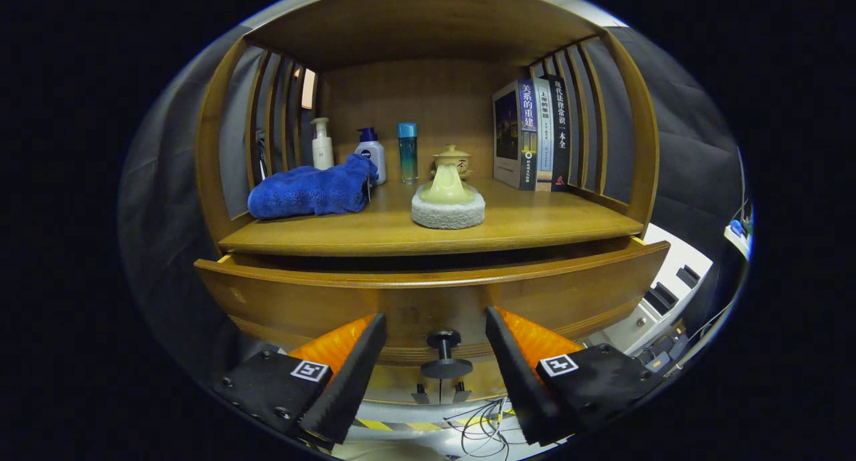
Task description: Pull open the drawer, take out the items inside it, and place them on the countertop above the cabinet.
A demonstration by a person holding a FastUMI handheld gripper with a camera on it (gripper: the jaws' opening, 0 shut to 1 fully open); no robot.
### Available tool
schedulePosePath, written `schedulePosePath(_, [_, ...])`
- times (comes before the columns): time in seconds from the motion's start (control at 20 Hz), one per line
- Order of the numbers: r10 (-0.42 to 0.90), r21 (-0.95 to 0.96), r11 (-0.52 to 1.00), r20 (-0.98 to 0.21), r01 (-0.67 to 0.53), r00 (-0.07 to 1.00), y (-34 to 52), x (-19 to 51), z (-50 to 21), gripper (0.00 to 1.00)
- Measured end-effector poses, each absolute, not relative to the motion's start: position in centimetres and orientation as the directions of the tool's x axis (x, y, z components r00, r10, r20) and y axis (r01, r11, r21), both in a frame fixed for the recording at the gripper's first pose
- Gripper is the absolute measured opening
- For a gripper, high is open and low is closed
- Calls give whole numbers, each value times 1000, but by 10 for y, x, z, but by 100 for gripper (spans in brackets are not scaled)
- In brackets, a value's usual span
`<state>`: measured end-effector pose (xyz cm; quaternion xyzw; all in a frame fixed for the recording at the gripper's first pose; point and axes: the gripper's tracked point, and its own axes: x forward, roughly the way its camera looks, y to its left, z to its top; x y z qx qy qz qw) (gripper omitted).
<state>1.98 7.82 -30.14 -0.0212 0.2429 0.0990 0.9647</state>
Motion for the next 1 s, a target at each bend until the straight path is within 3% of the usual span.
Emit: schedulePosePath(1.0, [185,17,979,-478,-201,859,82,46,-304,99])
